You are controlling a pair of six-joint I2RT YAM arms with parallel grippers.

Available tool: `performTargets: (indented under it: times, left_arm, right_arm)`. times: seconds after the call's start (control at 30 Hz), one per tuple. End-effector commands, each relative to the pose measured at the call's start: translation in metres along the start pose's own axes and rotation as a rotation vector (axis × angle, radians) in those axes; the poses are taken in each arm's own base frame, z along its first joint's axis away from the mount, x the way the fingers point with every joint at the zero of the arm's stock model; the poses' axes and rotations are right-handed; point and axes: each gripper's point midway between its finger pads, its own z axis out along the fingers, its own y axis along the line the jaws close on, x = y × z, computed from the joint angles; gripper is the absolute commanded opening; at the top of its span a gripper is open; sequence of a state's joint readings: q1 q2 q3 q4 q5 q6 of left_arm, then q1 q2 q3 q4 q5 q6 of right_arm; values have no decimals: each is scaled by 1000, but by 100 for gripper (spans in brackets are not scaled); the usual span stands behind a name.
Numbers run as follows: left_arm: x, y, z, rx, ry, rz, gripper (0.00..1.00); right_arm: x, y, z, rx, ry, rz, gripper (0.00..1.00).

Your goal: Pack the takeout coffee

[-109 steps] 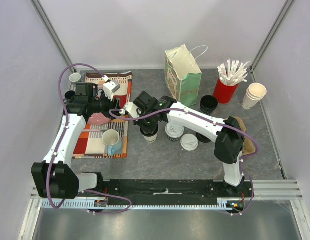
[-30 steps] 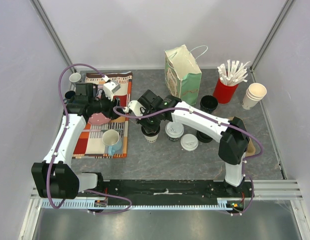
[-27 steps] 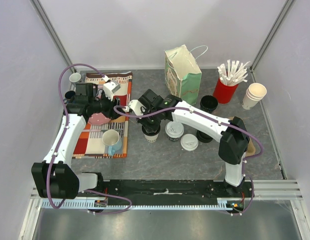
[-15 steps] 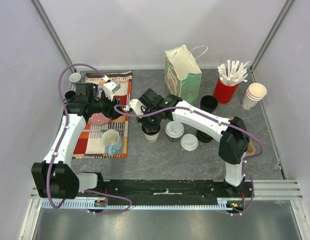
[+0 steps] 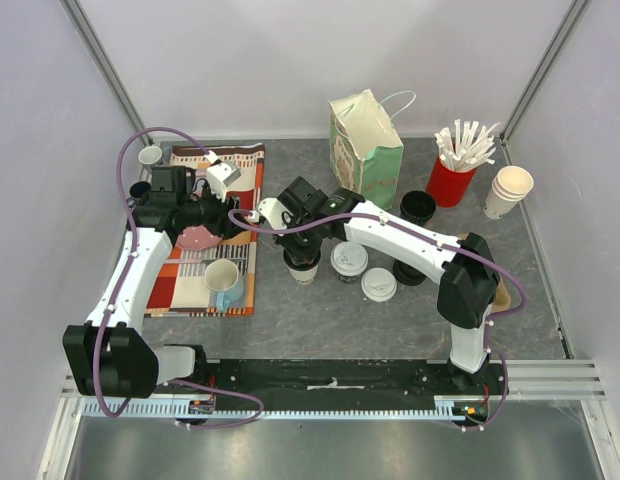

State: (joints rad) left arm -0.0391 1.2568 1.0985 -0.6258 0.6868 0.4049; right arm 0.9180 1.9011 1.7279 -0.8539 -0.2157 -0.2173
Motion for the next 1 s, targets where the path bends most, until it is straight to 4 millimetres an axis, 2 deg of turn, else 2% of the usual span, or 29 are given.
performTargets:
  times: [0.0,0.13,0.33,0.57,0.73,0.97]
  left_arm:
    - [-14,1,-3,9,-39,44,56]
    - [-15,1,-3,8,-41,46,56]
    - [-14,1,-3,10,-38,41,56]
    - [-14,0,-3,16,-40,42,56]
    - [-13,0,-2,18,-38,40,56]
    - [-14,-3,-3,28,-41,37,56]
  right_arm:
    - [-3,4,1,-31,-21,-6,0]
    - [-4,5,-2,-29,-27,-8,0]
    - [-3,5,-3,-26,-22,-2,7]
    - [-5,3,-5,-14,-26,1,31]
    - [-9,2,-10,-3,-40,-1,40]
    - [-21,2,-19,5,-75,-11,48]
